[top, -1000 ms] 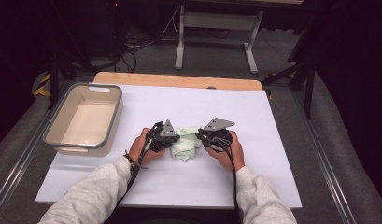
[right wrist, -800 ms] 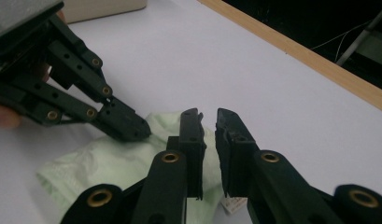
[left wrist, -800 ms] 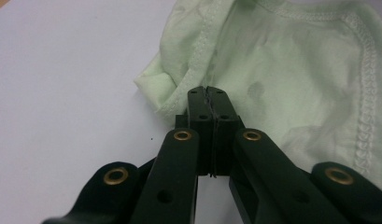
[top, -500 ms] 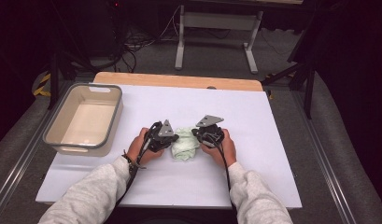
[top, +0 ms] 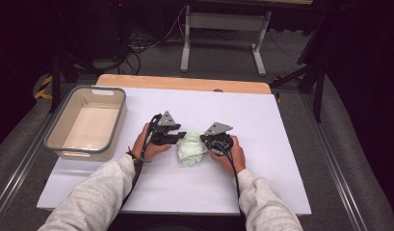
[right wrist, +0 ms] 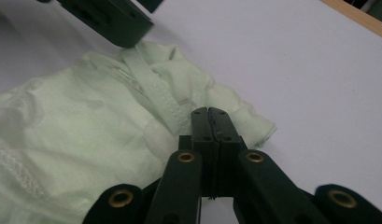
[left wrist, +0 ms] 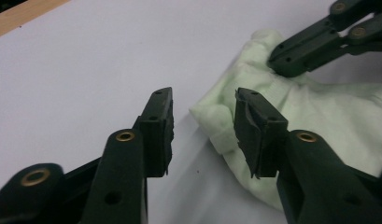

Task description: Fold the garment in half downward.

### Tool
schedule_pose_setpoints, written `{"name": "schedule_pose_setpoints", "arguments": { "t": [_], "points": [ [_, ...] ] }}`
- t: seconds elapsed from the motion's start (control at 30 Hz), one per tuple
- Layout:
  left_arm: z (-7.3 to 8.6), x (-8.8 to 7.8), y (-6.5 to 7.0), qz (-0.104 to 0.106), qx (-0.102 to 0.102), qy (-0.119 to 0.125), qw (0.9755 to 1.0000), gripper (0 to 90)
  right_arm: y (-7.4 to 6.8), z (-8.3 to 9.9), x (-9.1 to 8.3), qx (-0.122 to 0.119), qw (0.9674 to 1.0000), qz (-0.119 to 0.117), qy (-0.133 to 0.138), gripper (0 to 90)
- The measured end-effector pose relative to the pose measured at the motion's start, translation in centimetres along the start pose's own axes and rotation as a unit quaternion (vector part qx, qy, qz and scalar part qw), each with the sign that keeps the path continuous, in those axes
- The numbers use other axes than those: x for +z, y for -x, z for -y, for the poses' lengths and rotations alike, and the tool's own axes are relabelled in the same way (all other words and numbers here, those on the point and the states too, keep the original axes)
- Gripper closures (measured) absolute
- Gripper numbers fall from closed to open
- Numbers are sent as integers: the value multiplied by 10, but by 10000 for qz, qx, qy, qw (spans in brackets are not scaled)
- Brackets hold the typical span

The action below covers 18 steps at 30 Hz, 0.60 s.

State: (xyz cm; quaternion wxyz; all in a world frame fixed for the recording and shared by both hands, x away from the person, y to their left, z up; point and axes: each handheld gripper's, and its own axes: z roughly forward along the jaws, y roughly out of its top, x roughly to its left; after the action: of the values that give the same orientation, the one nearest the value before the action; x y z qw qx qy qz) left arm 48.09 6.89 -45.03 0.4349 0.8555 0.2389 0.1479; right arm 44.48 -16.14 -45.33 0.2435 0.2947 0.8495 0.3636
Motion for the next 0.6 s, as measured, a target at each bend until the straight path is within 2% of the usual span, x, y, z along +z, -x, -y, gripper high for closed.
{"name": "schedule_pose_setpoints", "arguments": {
  "t": [0.07,0.1,0.13,0.23,0.33,0.43,0.47,0.5,0.53,0.6],
  "points": [
    [-1,6,-1,34,18,-114,9999,603,-1,0,0,-60,10000,22,-6,900],
    [-1,12,-3,74,-31,-255,9996,604,-2,0,0,-67,10000,24,-7,900],
    [0,13,-5,252,-105,-244,9993,652,-2,1,-1,-93,10000,7,1,900],
    [0,17,-9,509,-145,-349,9980,724,-4,1,-2,-119,9999,-5,-7,900],
    [1,18,-9,561,-120,-387,9976,837,-5,2,-2,-184,9998,8,-24,900],
    [2,15,-11,498,-154,-361,9980,869,-5,3,-2,-181,9998,4,-39,900],
    [3,13,-15,575,-325,-281,9974,869,-5,3,-2,-174,9998,7,-45,900],
    [3,13,-15,575,-325,-281,9974,870,-5,3,-2,-174,9998,7,-45,900],
    [5,10,-19,569,-437,-223,9972,870,-5,4,-2,-168,9998,15,-59,900],
    [10,4,-26,686,-701,-62,9952,873,-4,4,-2,-157,9999,15,-57,900]
  ]
}}
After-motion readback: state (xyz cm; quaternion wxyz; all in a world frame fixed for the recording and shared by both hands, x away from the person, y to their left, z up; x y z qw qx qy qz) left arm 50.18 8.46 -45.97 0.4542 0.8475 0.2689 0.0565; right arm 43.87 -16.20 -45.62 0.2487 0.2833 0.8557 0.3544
